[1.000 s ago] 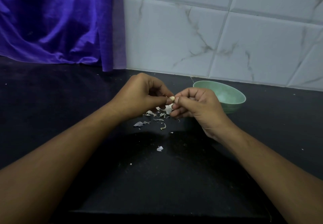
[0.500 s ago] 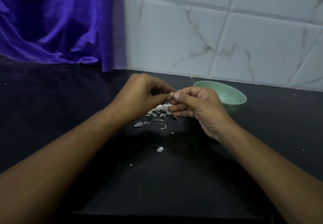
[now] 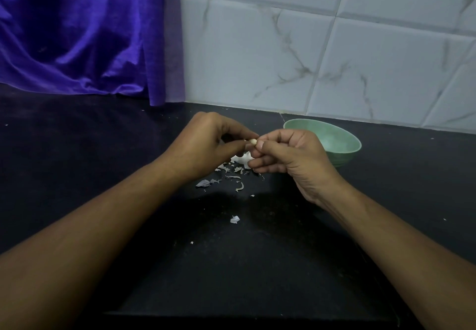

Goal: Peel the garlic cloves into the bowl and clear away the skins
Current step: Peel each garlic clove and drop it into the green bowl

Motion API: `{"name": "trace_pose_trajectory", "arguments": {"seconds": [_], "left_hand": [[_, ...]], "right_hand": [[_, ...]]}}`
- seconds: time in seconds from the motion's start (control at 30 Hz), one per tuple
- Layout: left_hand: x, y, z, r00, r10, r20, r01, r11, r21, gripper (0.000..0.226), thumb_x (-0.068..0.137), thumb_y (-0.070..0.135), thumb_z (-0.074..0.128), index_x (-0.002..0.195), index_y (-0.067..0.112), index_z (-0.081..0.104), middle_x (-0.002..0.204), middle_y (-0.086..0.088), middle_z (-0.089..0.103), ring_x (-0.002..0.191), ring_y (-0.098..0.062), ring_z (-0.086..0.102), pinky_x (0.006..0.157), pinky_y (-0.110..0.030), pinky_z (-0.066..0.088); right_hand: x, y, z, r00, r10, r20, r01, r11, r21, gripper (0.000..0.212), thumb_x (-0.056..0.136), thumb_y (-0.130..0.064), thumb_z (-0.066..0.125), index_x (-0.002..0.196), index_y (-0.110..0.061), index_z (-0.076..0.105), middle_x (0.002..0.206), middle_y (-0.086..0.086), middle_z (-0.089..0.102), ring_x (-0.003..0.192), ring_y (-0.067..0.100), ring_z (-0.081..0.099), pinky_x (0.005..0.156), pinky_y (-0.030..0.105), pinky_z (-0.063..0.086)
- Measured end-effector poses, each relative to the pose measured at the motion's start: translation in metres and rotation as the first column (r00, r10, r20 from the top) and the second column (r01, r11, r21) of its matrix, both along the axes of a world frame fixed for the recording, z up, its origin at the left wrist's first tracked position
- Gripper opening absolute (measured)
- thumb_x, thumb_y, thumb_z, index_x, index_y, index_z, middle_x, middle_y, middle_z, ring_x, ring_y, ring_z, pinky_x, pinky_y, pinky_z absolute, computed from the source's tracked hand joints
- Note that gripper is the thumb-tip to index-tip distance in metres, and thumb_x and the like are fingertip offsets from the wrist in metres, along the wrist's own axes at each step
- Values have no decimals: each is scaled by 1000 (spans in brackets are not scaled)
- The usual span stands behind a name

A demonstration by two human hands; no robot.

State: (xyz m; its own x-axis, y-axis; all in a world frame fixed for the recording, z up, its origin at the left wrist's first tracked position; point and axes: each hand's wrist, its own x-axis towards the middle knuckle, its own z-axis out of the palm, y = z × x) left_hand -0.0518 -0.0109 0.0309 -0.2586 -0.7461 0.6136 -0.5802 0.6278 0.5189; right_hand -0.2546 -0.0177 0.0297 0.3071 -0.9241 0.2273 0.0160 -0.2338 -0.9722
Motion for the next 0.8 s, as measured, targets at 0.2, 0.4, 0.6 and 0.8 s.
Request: {"name": "trace_pose_trajectory", "arguments": {"seconds": [0.2,0.4,0.6,0.8], "left_hand": [[1,0,2,1000,20,1,-20,999,-26,19,94,17,77,113,19,82,92,7,80,80,-3,74,68,-14,53],[-2,2,0,997,44,56,-40,996,-80,20,94,23,78,114,23,81,97,9,80,85,1,72,77,-33,60],[-5,4,2,998,49,38,-46,996,-73,21,91,26,81,112,26,81,94,12,79,84,1,72,76,-31,60],[-8,5,2,994,23,-107,-25,999,-21,14,91,19,81,104,24,83,83,12,78,76,-6,74,70,-28,59]], "right_hand": [[0,1,4,1000,28,12,-28,1000,-13,6,96,-1,66,95,1,72,83,12,78,71,22,77,65,29,64],[0,-1,1,1000,-23,-11,23,1000,-17,8,96,0,65,90,-1,71,79,14,76,70,25,76,71,38,64],[2,-1,2,1000,-2,-14,2,1000,-12,9,98,-3,64,89,-3,68,75,8,73,67,24,74,68,36,63],[2,-2,5,1000,24,0,-24,1000,5,18,98,0,57,84,-8,66,71,6,64,59,19,67,63,33,61]]}}
